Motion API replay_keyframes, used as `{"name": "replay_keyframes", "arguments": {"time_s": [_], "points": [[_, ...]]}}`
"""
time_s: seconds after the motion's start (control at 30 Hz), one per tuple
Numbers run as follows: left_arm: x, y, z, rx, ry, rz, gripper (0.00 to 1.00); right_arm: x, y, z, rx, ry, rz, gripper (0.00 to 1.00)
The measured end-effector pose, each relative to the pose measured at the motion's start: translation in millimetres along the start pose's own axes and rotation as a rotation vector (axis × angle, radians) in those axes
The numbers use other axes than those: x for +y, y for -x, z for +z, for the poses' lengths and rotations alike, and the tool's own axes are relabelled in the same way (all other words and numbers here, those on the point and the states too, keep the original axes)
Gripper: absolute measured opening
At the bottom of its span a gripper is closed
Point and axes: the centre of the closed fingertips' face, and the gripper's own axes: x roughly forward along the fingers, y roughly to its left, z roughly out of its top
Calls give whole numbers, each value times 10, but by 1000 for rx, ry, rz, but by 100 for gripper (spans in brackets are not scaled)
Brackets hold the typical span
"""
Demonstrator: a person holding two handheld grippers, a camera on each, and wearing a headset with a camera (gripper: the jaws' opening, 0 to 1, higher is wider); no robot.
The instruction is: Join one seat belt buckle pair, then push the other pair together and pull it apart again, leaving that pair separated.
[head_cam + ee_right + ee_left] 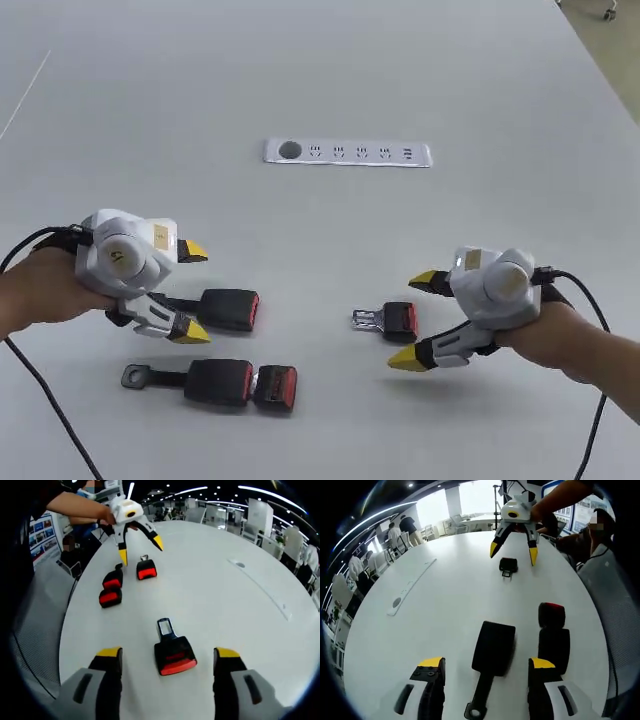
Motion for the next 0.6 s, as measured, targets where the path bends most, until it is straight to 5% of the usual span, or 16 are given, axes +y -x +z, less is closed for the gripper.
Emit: {"name": "replay_keyframes", "arguments": {"time_s": [0.33,0.6], "points": [[-42,-209,-154,64,-49,-77,57,-2,-84,-147,65,23,73,62],[-81,-242,-78,38,-52,-117,52,-11,-110,-132,85,72,89,53]]}}
